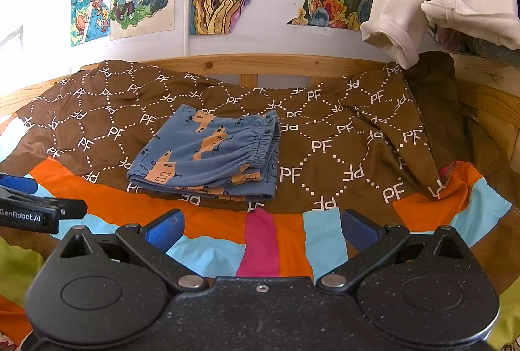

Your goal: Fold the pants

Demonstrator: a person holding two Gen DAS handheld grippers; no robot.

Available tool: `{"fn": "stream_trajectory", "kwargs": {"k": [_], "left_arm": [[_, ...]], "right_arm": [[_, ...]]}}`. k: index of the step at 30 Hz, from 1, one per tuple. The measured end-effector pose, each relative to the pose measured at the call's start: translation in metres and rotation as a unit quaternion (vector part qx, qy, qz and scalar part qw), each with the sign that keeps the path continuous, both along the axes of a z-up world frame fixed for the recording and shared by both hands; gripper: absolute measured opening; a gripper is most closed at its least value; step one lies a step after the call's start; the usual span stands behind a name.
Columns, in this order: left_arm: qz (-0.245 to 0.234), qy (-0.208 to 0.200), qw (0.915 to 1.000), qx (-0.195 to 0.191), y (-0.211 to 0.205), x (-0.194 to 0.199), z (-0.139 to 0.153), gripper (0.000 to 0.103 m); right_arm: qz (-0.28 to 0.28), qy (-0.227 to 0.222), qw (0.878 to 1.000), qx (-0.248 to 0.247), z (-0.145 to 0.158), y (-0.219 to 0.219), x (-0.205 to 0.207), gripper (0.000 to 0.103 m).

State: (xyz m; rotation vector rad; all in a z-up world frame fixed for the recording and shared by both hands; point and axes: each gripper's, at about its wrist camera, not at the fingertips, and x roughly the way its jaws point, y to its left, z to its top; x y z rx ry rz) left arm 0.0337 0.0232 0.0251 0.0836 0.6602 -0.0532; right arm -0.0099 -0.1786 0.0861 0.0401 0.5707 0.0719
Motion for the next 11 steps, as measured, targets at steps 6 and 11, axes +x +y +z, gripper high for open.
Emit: {"fn": "stream_trajectory", "kwargs": {"k": [6, 11], "left_arm": [[0.004, -0.002, 1.0, -0.001, 0.0012, 0.0001, 0.0015, 0.103], [0.009, 0.003, 0.9999, -0.006, 0.0023, 0.0009, 0.0015, 0.103]], "right_arm": [[0.0, 0.001, 1.0, 0.001, -0.0009, -0.0001, 0.0003, 0.102], [0.002, 0.002, 1.0, 0.0, -0.0031, 0.0012, -0.0002, 0.102]]}}
